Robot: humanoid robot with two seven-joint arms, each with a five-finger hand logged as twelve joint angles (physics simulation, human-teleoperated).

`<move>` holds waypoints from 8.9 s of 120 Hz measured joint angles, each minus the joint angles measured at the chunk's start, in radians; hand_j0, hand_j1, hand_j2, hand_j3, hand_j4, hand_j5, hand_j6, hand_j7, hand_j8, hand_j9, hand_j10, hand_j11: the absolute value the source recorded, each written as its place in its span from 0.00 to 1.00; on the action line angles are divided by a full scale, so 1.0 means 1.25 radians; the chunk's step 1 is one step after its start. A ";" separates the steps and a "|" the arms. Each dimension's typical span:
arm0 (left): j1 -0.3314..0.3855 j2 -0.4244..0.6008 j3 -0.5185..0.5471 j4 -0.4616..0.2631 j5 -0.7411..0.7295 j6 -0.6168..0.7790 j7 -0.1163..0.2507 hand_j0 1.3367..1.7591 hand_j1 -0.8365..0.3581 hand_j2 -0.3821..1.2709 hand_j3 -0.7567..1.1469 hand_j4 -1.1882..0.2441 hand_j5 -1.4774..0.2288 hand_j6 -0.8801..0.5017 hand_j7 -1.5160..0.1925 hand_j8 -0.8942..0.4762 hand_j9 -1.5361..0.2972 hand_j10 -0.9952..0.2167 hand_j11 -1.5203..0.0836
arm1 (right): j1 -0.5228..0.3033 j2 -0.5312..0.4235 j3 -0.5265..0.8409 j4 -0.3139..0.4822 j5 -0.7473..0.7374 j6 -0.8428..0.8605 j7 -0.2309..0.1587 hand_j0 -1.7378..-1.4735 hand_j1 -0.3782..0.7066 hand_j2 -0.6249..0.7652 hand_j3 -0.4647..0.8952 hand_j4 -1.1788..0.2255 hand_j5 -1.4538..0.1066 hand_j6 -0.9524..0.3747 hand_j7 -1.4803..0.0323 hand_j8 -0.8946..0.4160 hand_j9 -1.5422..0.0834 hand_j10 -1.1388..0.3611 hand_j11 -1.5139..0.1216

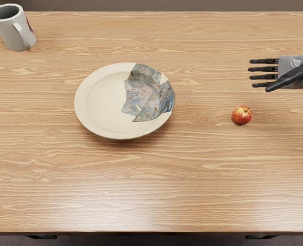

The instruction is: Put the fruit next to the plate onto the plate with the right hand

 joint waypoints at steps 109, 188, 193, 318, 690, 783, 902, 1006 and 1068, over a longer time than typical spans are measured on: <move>0.001 0.000 0.000 0.000 0.000 0.000 0.000 0.76 0.99 0.23 0.40 0.83 0.87 0.64 0.89 0.65 0.84 0.82 0.95 | 0.400 0.105 -0.487 0.231 -0.379 0.000 0.000 0.30 0.03 0.45 0.34 0.84 0.93 0.72 0.98 0.68 0.95 0.76 0.93; 0.001 0.000 0.000 0.000 0.000 0.000 0.000 0.76 0.99 0.23 0.40 0.83 0.87 0.64 0.89 0.65 0.84 0.82 0.95 | 0.389 0.078 -0.637 0.550 -0.585 -0.659 0.000 0.30 0.06 0.45 0.34 0.82 0.91 0.69 0.96 0.66 0.93 0.74 0.90; 0.001 0.000 0.000 0.000 0.000 0.001 0.000 0.76 0.99 0.23 0.40 0.83 0.87 0.64 0.89 0.65 0.84 0.82 0.95 | 0.387 0.068 -0.648 0.575 -0.595 -0.689 0.000 0.30 0.07 0.44 0.34 0.81 0.90 0.68 0.94 0.65 0.92 0.73 0.89; 0.002 0.000 -0.001 0.000 0.000 0.000 0.000 0.76 0.99 0.23 0.40 0.83 0.87 0.64 0.89 0.65 0.84 0.82 0.95 | 0.319 0.126 -0.765 0.662 -0.661 -0.978 0.000 0.30 0.26 0.42 0.34 0.69 0.75 0.55 0.79 0.52 0.78 0.62 0.75; -0.004 0.000 0.000 0.000 0.000 0.000 0.000 0.76 0.99 0.23 0.40 0.83 0.87 0.64 0.89 0.65 0.84 0.82 0.95 | 0.241 0.285 -0.757 0.446 -0.661 -0.977 -0.003 0.33 0.58 0.40 0.34 0.50 0.43 0.44 0.48 0.33 0.47 0.38 0.46; -0.004 0.000 0.000 0.000 0.000 0.000 0.000 0.76 0.99 0.23 0.40 0.83 0.87 0.64 0.89 0.65 0.84 0.82 0.95 | 0.256 0.282 -0.735 0.468 -0.656 -0.975 -0.002 0.33 0.59 0.48 0.34 0.50 0.37 0.45 0.41 0.35 0.41 0.33 0.39; -0.002 0.000 -0.001 0.004 0.001 0.001 0.000 0.76 0.99 0.23 0.40 0.83 0.87 0.64 0.89 0.65 0.84 0.82 0.95 | 0.450 0.227 -0.548 0.687 -0.569 -0.974 0.001 0.32 0.57 0.50 0.34 0.50 0.35 0.44 0.39 0.34 0.39 0.32 0.37; -0.002 0.000 0.000 0.005 0.002 0.000 0.000 0.76 0.99 0.23 0.40 0.83 0.87 0.64 0.89 0.65 0.84 0.82 0.95 | 0.461 0.553 -0.480 0.408 -0.503 -0.974 0.000 0.32 0.58 0.61 0.34 0.44 0.27 0.44 0.34 0.35 0.33 0.27 0.31; -0.001 0.000 0.000 0.005 0.002 0.000 0.000 0.76 0.99 0.23 0.40 0.83 0.87 0.64 0.89 0.65 0.84 0.82 0.95 | 0.433 0.629 -0.469 0.255 -0.499 -0.974 0.000 0.32 0.58 0.60 0.34 0.43 0.27 0.43 0.33 0.34 0.33 0.27 0.31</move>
